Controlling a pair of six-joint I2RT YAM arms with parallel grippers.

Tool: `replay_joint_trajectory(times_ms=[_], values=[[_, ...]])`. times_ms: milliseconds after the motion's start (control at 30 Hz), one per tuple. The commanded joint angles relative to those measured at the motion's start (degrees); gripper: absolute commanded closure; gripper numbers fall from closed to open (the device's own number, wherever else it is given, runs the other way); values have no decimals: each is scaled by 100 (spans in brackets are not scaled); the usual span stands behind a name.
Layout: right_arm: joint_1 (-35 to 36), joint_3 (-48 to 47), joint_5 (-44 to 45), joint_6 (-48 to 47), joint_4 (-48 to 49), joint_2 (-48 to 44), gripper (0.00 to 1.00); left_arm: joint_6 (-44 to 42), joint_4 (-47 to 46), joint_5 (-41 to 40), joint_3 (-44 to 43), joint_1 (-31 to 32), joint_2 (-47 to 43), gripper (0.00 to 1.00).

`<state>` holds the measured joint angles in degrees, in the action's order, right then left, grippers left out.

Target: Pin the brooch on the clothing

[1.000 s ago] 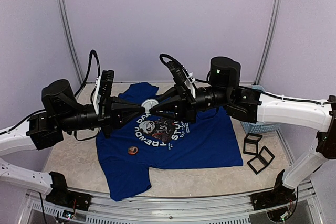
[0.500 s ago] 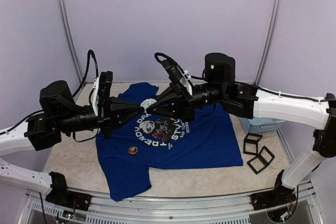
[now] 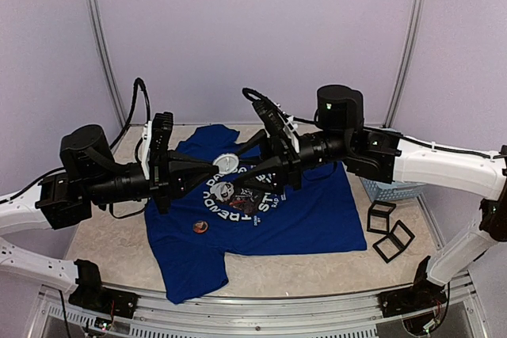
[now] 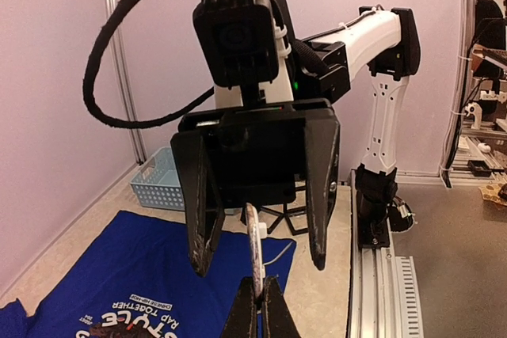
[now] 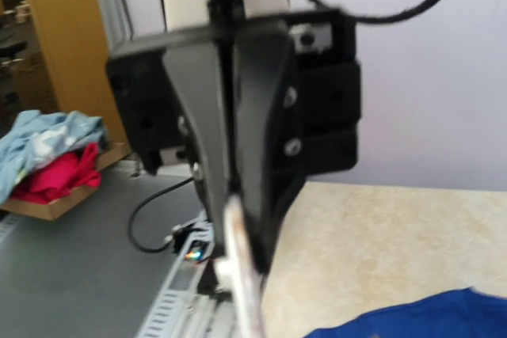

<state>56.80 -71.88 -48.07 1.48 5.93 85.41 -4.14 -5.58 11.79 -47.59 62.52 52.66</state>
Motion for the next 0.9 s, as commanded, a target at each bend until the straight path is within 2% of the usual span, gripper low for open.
replay_joint_trajectory(times_ms=[0, 100, 200, 300, 400, 533, 633, 700, 733, 800, 867], values=[[-46, 62, 532, -168, 92, -348, 51, -50, 34, 20, -68, 37, -37, 100], [-48, 39, 549, -30, 205, -337, 71, -27, -3, 39, -39, 33, -53, 100], [-46, 27, 478, 81, 278, -280, 82, -16, -8, 64, -44, 34, -55, 100], [-46, -2, 438, 141, 253, -211, 88, -8, -25, 67, -37, 40, -70, 100], [-45, -17, 341, 186, 255, -163, 89, 40, -107, 76, 1, 34, -89, 100], [-46, -79, 200, 301, 259, -69, 100, 140, -186, -3, 32, 41, -6, 100], [-46, -151, 189, 316, 136, 14, 100, 207, -206, -104, 31, 38, 101, 100], [-60, -92, 518, 296, 58, -9, 100, 245, -179, -238, 30, 26, 174, 100], [-101, -30, 717, 295, 26, -37, 100, 281, -128, -366, 16, 13, 209, 93], [-282, 147, 1112, 417, -18, -84, 100, 373, -21, -705, 9, -55, 279, 51], [-554, 360, 1481, 628, -66, -118, 100, 613, 84, -1102, 36, -169, 334, 29]])
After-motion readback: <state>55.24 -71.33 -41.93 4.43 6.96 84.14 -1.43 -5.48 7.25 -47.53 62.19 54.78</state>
